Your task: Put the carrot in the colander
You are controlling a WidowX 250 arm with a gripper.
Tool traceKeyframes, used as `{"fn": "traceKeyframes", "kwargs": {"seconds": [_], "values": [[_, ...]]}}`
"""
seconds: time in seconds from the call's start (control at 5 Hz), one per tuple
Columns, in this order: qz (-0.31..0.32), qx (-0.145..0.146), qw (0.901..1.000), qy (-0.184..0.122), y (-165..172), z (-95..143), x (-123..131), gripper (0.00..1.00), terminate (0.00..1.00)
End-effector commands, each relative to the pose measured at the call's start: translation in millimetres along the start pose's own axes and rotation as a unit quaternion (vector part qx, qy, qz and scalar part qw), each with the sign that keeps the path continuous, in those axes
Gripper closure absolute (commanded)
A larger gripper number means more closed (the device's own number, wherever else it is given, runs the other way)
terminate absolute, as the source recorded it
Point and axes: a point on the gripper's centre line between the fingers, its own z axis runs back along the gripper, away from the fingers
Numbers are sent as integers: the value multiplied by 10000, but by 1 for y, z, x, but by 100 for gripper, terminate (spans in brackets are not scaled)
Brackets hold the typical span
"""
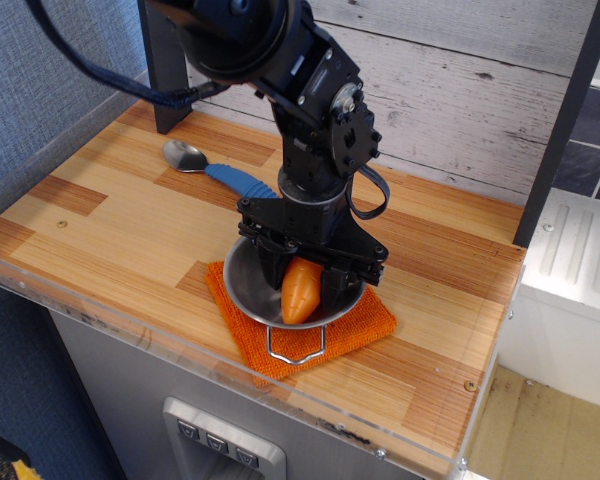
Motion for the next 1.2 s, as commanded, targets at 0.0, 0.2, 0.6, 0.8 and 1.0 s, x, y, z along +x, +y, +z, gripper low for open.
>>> {"fn": "traceKeyframes", "kwargs": {"seconds": [0.0, 0.2, 0.6, 0.8, 1.0], "values": [[46, 78, 9997, -228, -1, 19, 11, 0, 0], [53, 27, 9995, -318, -3, 25, 14, 0, 0], [-20, -358, 9962, -797, -3, 66, 39, 0, 0], [-29, -231, 9933, -1130, -2, 97, 53, 0, 0], [-92, -9, 9897, -1432, -3, 123, 62, 0, 0]]}}
